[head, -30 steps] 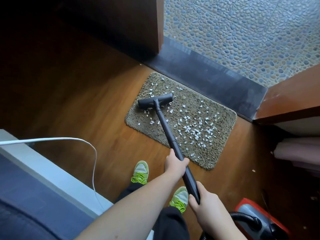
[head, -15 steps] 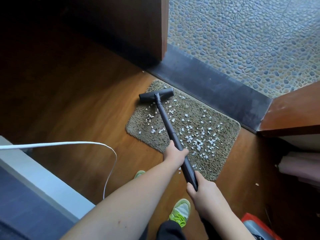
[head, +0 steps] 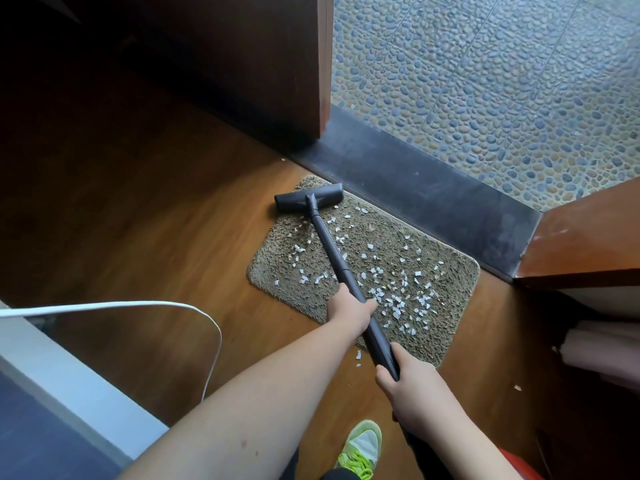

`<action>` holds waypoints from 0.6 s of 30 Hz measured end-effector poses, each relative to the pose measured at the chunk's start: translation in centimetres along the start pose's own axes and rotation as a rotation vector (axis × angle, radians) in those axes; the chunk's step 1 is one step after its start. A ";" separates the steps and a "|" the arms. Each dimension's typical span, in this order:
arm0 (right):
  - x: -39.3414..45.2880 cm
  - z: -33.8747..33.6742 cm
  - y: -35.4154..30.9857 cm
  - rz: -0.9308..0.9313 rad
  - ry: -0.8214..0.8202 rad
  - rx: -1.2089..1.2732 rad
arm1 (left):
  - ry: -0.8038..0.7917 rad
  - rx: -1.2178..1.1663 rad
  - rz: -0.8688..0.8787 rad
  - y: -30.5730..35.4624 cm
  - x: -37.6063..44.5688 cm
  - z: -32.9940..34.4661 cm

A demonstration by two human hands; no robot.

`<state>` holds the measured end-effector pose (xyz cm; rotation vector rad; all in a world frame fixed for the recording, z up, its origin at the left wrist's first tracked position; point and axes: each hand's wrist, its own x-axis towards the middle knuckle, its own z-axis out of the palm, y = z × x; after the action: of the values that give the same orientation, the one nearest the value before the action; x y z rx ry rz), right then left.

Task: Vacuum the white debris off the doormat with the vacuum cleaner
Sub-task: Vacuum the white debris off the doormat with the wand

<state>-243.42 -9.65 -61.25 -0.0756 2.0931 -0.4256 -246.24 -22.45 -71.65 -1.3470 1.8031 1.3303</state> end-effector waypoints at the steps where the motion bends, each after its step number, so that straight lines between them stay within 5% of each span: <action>1: 0.0 -0.1 0.0 0.001 0.000 -0.001 | -0.002 0.003 0.002 0.0 0.0 0.0; 18: 0.2 1.3 -1.7 0.029 0.009 -0.082 | -0.049 0.015 0.062 0.2 0.1 -1.2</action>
<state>-242.65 -11.64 -61.49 -0.0920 2.1175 -0.3228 -246.24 -23.56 -71.20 -1.2488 1.8314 1.3682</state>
